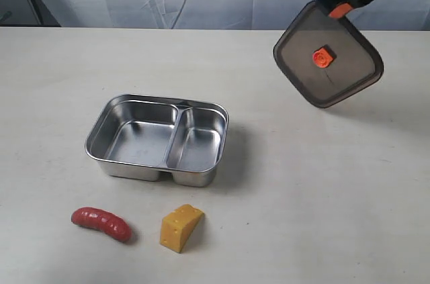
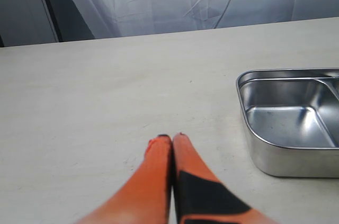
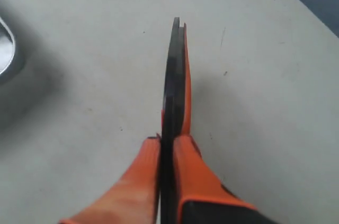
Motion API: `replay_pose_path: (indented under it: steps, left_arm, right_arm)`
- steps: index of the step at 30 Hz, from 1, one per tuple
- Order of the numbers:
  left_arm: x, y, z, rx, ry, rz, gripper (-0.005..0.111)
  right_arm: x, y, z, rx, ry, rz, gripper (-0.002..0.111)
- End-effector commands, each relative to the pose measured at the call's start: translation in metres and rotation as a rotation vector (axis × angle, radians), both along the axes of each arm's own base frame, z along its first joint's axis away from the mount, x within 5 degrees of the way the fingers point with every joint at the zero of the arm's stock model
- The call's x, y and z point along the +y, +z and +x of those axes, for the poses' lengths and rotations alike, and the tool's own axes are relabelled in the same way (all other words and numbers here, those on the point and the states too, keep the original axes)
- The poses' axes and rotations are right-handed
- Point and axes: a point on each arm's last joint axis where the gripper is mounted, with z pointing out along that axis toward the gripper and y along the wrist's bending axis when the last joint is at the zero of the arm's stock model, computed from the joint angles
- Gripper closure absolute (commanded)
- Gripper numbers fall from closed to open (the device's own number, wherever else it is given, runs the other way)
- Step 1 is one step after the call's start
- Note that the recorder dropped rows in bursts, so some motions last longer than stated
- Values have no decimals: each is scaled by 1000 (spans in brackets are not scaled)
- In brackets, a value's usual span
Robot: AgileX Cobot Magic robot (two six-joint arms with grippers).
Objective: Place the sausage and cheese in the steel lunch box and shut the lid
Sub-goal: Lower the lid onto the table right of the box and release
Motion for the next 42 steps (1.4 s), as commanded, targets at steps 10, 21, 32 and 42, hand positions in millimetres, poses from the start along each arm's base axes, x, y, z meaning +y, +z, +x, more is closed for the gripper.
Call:
replay_pose_path:
  steps: [10, 21, 32, 42]
  left_arm:
    - [0, -1, 0, -3, 1, 3, 106]
    - [0, -1, 0, -3, 1, 3, 106]
    - [0, -1, 0, -3, 1, 3, 106]
    - [0, -1, 0, -3, 1, 3, 106]
  right_arm:
    - [83, -31, -39, 186, 285, -126, 109]
    - [95, -89, -77, 443, 318, -97, 109]
    - [134, -122, -130, 525, 487, -95, 109]
    - [145, -120, -135, 532, 476, -20, 105]
